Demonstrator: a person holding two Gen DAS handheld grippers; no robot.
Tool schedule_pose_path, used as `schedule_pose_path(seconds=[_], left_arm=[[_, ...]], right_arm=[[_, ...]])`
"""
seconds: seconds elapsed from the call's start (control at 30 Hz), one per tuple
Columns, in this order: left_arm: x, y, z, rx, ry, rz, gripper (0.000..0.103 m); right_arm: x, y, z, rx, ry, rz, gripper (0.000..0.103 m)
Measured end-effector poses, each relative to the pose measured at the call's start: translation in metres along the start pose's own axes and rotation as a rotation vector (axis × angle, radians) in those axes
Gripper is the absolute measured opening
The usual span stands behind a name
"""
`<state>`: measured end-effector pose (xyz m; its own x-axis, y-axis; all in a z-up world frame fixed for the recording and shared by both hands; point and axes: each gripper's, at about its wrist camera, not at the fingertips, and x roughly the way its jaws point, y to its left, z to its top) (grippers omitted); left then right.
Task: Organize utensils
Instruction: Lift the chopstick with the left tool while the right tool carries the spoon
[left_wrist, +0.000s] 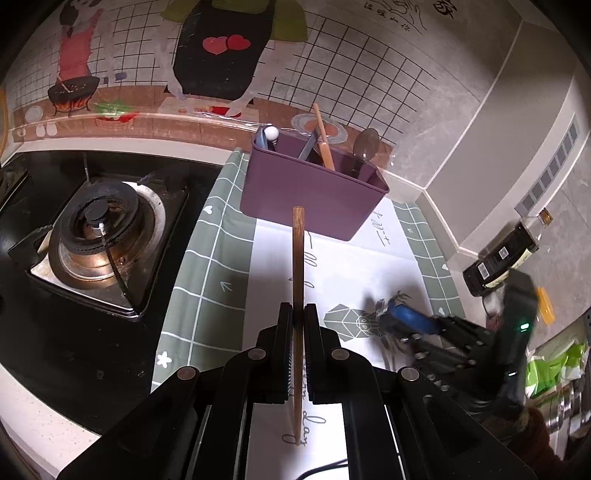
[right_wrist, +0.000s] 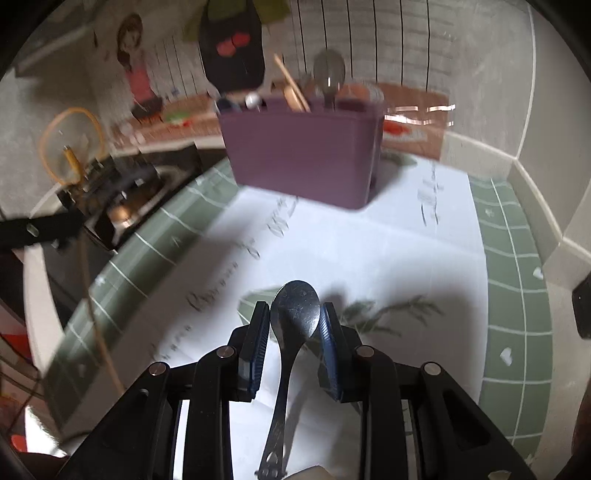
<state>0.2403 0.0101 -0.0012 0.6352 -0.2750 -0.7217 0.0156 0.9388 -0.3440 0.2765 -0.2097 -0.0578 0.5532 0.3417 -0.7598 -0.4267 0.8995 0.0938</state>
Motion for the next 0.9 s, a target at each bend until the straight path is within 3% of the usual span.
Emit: schedule_pose_path(seconds=[0.3,0.33,0.37,0.57,0.63,0.67,0.73,0.9], left_arm=[[0.0,0.001,0.006,-0.006,-0.008,-0.018,0.006],[-0.001,0.0,0.008,-0.005,-0.015,-0.019,0.006],[-0.003,-0.001,0.009,-0.003,-0.023,-0.021,0.006],[-0.008,-0.005,0.02,0.008,-0.048,-0.015,0.006],[-0.008,-0.004,0.023,0.004,-0.046,-0.016,0.006],[-0.007,-0.004,0.023,0.003,-0.046,-0.013,0.006],[-0.005,-0.003,0.024,-0.003,-0.041,-0.01,0.006],[0.0,-0.001,0.026,-0.011,-0.03,-0.001,0.006]], right_arm=[[-0.022,-0.011,0.016,0.026,-0.058,0.034,0.025],[-0.023,-0.012,0.018,0.026,-0.062,0.036,0.005],[-0.024,-0.013,0.02,0.026,-0.064,0.038,0.0],[-0.023,-0.019,0.029,0.012,-0.075,0.062,0.002],[-0.018,-0.026,0.028,0.027,-0.059,0.066,0.009],[-0.013,-0.03,0.027,0.033,-0.034,0.076,0.023],[-0.005,-0.033,0.021,0.035,-0.006,0.08,0.043],[0.024,-0.033,0.006,0.039,0.067,0.058,0.042]])
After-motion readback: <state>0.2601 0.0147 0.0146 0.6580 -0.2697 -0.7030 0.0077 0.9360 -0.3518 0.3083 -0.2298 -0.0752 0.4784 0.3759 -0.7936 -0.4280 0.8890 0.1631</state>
